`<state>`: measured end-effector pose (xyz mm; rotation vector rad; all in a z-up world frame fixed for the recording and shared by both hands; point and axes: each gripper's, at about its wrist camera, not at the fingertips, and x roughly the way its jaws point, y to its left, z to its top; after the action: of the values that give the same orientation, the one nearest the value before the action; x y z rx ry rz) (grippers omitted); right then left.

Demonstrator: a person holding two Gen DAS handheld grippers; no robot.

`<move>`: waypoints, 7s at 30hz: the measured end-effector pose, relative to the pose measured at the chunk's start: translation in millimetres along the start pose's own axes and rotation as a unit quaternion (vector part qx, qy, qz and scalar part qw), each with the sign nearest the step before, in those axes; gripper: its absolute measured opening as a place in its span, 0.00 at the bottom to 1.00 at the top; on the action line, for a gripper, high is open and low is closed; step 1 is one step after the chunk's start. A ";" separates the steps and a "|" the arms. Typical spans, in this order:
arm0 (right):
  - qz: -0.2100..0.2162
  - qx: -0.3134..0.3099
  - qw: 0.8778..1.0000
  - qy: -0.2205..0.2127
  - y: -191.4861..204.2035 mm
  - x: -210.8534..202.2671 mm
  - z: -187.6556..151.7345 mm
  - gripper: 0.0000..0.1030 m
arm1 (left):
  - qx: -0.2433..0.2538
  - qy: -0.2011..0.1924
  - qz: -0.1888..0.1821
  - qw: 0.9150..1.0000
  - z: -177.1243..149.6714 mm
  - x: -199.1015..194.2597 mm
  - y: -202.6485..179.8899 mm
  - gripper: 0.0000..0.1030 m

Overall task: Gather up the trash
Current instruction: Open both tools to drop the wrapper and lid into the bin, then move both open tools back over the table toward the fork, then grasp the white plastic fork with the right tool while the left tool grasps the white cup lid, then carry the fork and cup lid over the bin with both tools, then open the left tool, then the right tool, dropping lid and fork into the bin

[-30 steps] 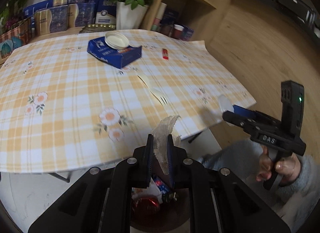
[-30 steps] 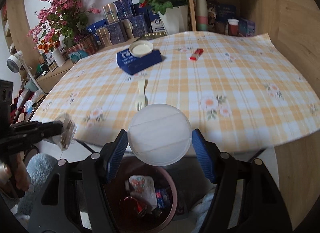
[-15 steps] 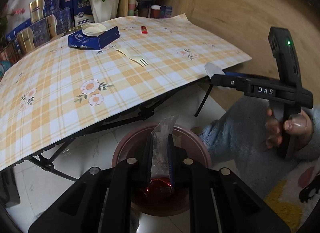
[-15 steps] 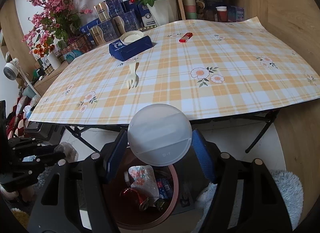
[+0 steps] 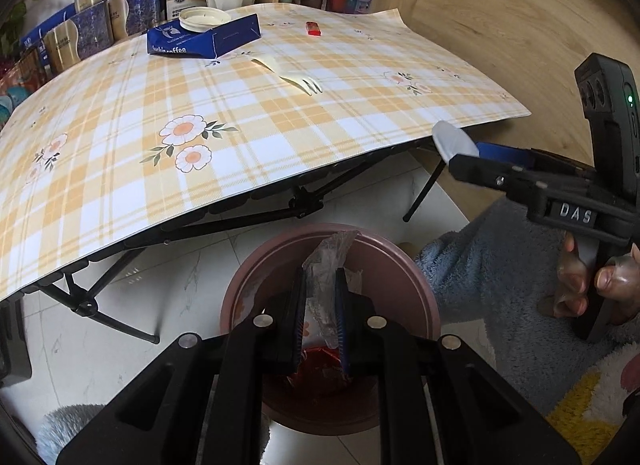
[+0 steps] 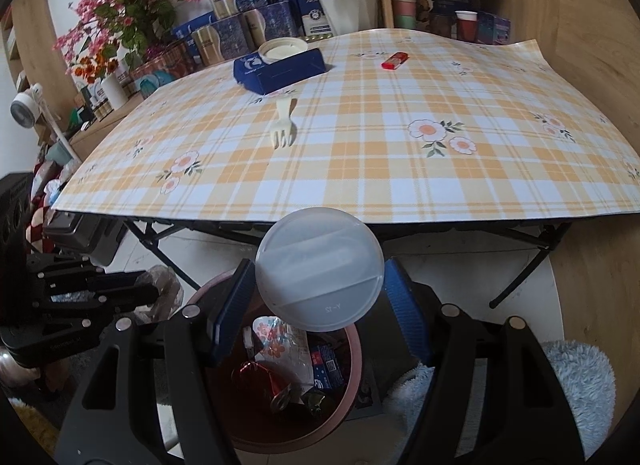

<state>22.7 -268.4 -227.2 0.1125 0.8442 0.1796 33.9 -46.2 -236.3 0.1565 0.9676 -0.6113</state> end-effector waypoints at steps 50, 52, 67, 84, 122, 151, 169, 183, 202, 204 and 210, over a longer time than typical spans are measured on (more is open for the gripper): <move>-0.001 -0.103 0.993 0.057 42.7 31.6 -16.7 0.94 | -0.194 -0.159 0.095 0.963 -6.3 -66.6 74.1 0.90; 0.000 -0.100 0.994 0.052 41.6 29.6 -15.8 0.94 | -0.193 -0.159 0.094 0.963 -6.3 -66.7 74.0 0.90; 0.027 -0.049 0.998 0.036 16.4 21.2 22.8 0.74 | -0.179 -0.157 0.094 0.967 -2.1 -65.7 67.1 0.90; 0.015 -0.046 0.996 0.075 38.6 113.5 124.7 0.48 | -0.217 -0.167 0.096 0.957 27.2 -67.5 96.4 0.90; 0.017 -0.022 0.999 -0.030 -17.7 64.7 165.9 0.24 | -0.313 -0.123 -0.053 0.940 247.0 34.3 184.3 0.39; 0.015 0.009 0.999 -0.031 -41.1 40.2 142.9 0.09 | -0.267 -0.084 -0.012 0.960 274.4 42.7 191.2 0.06; 0.036 0.018 0.998 -0.055 -24.5 -15.9 125.9 0.09 | -0.118 -0.043 -0.047 0.991 133.5 -64.0 98.4 0.06; 0.062 0.001 0.996 -0.059 7.9 -59.7 87.9 0.09 | 0.017 0.116 -0.017 0.993 29.6 -6.0 16.3 0.06; 0.119 0.020 0.993 -0.012 2.5 -65.0 41.7 0.09 | -0.078 -0.016 0.021 0.997 26.5 -35.6 39.6 0.81; 0.128 0.016 0.992 0.003 7.2 -60.9 35.3 0.09 | -0.086 -0.053 0.033 0.994 25.7 -52.1 41.5 0.85; 0.134 -0.008 0.989 0.064 26.9 -33.2 15.5 0.09 | -0.084 -0.139 0.097 0.982 17.7 -87.5 41.0 0.89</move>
<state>9.7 -249.3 -188.1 0.2014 0.9549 0.4490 33.0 17.0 -161.1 0.0123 0.7186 -0.3586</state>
